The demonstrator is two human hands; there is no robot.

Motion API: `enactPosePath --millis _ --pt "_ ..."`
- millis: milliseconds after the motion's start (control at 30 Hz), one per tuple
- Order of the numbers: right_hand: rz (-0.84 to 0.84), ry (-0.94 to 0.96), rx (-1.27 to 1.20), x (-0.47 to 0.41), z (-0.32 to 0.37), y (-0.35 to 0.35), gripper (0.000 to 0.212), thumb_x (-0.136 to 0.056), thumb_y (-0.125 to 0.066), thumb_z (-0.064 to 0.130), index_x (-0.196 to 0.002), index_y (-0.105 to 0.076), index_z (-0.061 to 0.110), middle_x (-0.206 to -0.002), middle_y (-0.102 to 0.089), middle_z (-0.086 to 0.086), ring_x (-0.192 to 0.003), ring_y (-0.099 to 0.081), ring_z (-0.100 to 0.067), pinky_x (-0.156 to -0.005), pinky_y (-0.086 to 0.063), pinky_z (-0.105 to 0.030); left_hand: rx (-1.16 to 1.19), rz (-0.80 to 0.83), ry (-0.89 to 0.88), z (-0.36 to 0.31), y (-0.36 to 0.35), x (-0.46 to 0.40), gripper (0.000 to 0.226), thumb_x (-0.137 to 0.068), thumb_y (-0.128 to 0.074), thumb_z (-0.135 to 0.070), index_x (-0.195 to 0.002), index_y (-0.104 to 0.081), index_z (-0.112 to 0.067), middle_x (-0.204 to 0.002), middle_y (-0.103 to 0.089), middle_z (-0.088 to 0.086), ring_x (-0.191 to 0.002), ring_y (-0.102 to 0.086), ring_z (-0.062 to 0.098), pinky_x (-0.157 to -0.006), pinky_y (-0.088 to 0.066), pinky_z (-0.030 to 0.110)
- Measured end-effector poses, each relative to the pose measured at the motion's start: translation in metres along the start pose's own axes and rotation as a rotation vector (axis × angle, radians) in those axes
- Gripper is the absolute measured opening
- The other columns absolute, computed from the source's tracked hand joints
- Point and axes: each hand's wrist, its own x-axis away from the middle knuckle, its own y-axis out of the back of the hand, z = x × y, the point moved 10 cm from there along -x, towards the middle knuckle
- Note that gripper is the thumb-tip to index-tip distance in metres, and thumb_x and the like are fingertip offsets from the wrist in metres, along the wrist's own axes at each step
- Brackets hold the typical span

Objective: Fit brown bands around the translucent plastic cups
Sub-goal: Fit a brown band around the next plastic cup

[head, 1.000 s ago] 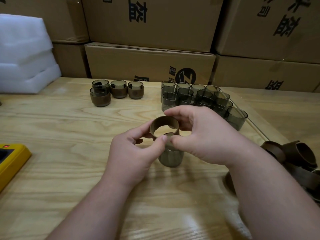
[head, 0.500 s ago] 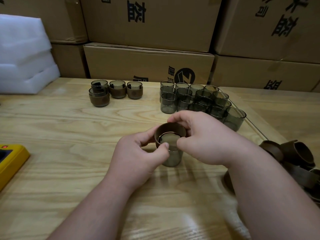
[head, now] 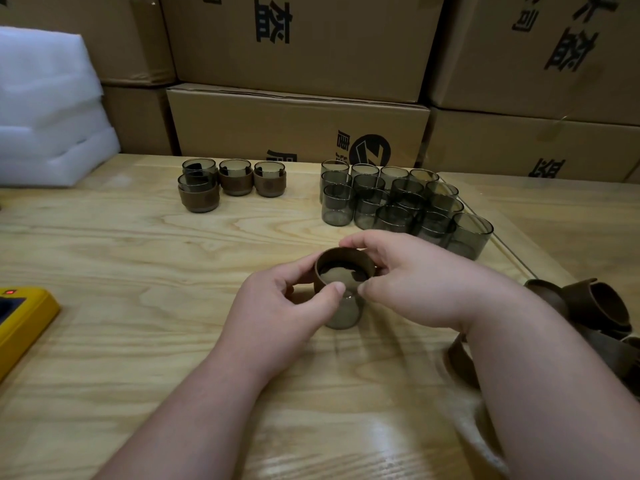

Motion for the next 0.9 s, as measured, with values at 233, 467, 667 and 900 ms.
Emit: enactPosePath --millis 233,467,667,900 --pt "-0.213 -0.06 -0.168 -0.001 -0.012 0.023 0.016 -0.102 -0.054 0.041 -0.108 -0.07 0.039 -0.102 -0.07 0.017 -0.098 -0.066 -0.004 -0.088 -0.055 -0.034 0.062 -0.144 0.06 0.013 0.014 -0.004 0.023 -0.093 -0.073 -0.041 -0.115 -0.07 -0.043 -0.102 -0.072 -0.02 -0.09 -0.066 -0.004 -0.074 -0.051 0.012" --pt "-0.134 -0.167 -0.199 -0.003 -0.024 0.01 0.02 -0.102 -0.054 0.038 -0.094 -0.072 0.036 -0.088 -0.074 0.008 -0.068 -0.074 -0.009 -0.076 -0.065 -0.042 0.12 -0.168 0.096 0.02 0.015 -0.006 0.009 -0.096 -0.068 -0.037 -0.102 -0.074 -0.041 -0.093 -0.074 -0.016 -0.078 -0.067 0.001 -0.065 -0.049 0.014" --pt "-0.072 -0.176 -0.232 -0.003 -0.024 0.004 0.021 -0.105 -0.051 0.039 -0.098 -0.07 0.038 -0.091 -0.074 0.006 -0.064 -0.072 -0.004 -0.064 -0.062 -0.029 0.102 -0.155 0.094 0.018 0.014 -0.008 0.013 -0.098 -0.066 -0.033 -0.103 -0.072 -0.043 -0.097 -0.074 -0.02 -0.081 -0.067 -0.003 -0.063 -0.047 0.009" --pt "-0.048 -0.214 -0.181 -0.004 -0.028 -0.002 0.026 -0.107 -0.044 0.04 -0.097 -0.067 0.04 -0.079 -0.076 0.003 -0.066 -0.07 -0.009 -0.067 -0.058 -0.033 0.133 -0.14 0.095 0.016 0.01 -0.008 0.02 -0.102 -0.061 -0.025 -0.099 -0.073 -0.041 -0.093 -0.074 -0.022 -0.077 -0.067 -0.007 -0.062 -0.048 0.009"
